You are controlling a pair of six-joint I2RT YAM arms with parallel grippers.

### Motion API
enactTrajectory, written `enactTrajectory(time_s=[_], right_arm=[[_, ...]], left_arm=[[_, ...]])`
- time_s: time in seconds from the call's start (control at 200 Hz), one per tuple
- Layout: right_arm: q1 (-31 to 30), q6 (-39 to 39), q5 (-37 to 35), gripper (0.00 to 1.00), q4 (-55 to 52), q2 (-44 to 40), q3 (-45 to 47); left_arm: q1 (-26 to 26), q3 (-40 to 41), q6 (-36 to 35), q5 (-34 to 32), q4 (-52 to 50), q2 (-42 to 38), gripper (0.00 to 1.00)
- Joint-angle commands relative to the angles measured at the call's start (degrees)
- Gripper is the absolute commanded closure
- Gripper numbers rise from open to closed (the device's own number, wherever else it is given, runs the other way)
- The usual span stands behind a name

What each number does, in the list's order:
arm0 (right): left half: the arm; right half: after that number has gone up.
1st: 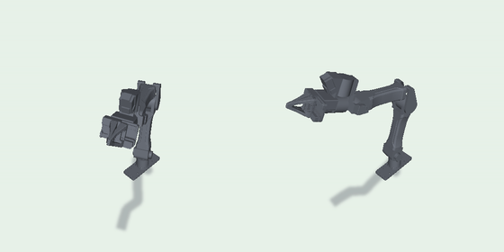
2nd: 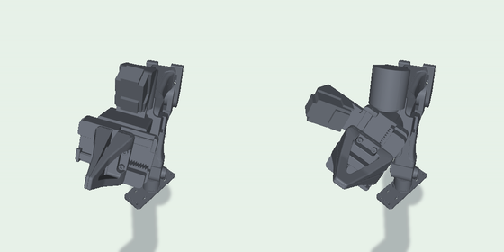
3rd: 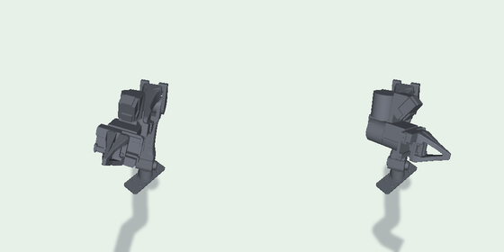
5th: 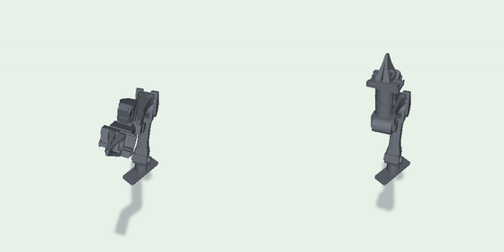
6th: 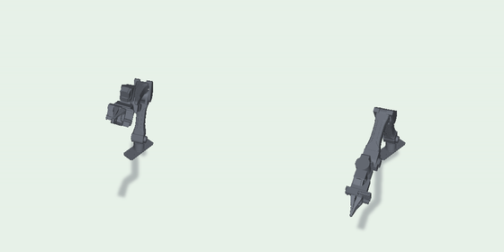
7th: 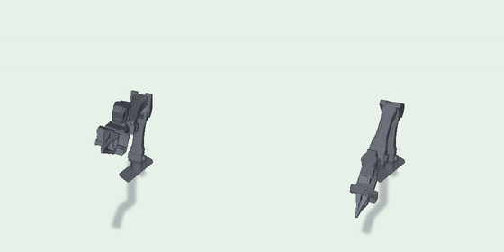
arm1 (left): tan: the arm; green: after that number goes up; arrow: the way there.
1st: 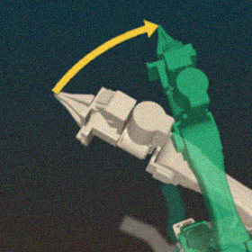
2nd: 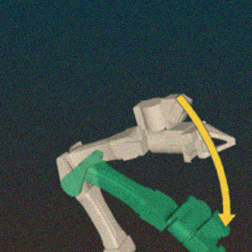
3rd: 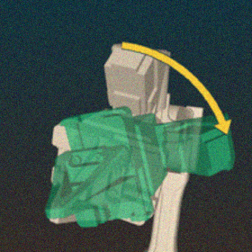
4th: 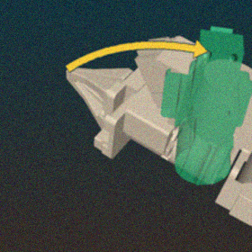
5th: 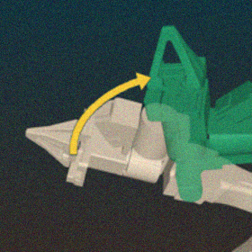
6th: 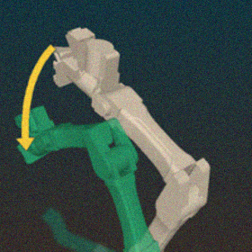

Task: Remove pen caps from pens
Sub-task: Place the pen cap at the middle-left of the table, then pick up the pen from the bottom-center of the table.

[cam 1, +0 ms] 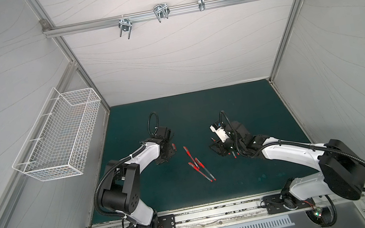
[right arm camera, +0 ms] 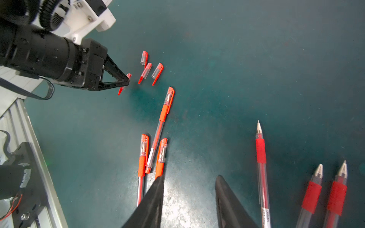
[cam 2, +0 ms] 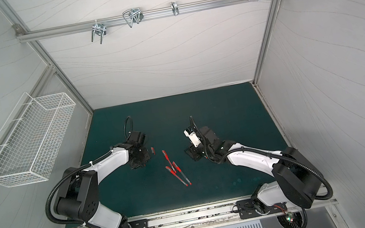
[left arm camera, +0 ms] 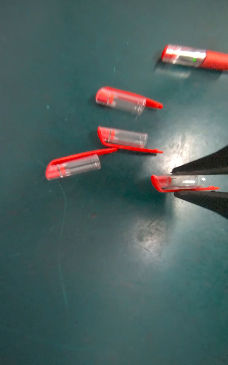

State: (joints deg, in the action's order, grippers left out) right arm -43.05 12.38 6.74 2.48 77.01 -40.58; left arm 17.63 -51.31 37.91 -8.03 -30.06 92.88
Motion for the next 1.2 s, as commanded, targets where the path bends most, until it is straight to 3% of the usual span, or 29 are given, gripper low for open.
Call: enactTrajectory(time_s=[0.0,0.205,0.35,0.505,0.645,0.93,1.19], right_arm=[[-0.4,-1.1,-0.8,0.55,-1.7,0.9,-1.0],[-1.3,-0.3,-1.7,0.56,-4.0,1.3,-2.3],[-4.2,1.5,-5.9,0.56,-9.4,0.9,-5.0],[-7.7,4.4,-9.8,0.56,-15.1,0.6,-7.7],[-10.4,6.9,-10.5,0.58,-21.3,3.4,-12.7],[-16.4,7.8,-11.7,0.60,-25.3,11.7,-17.5],[-16.6,7.3,-11.3,0.62,-24.4,15.9,-17.2]], left_arm=[[-0.8,-2.0,-1.5,0.3,-0.3,1.4,0.82],[-0.8,-1.0,-2.7,1.5,1.4,-1.5,0.57],[-0.5,2.3,-4.0,5.2,6.9,-11.1,0.49],[3.4,7.0,-4.5,7.1,13.6,-22.8,0.49],[6.1,11.6,-5.4,11.6,21.6,-27.3,0.51],[6.2,16.9,-7.0,21.3,30.8,-22.9,0.55],[6.1,16.0,-6.5,22.3,30.2,-19.8,0.56]])
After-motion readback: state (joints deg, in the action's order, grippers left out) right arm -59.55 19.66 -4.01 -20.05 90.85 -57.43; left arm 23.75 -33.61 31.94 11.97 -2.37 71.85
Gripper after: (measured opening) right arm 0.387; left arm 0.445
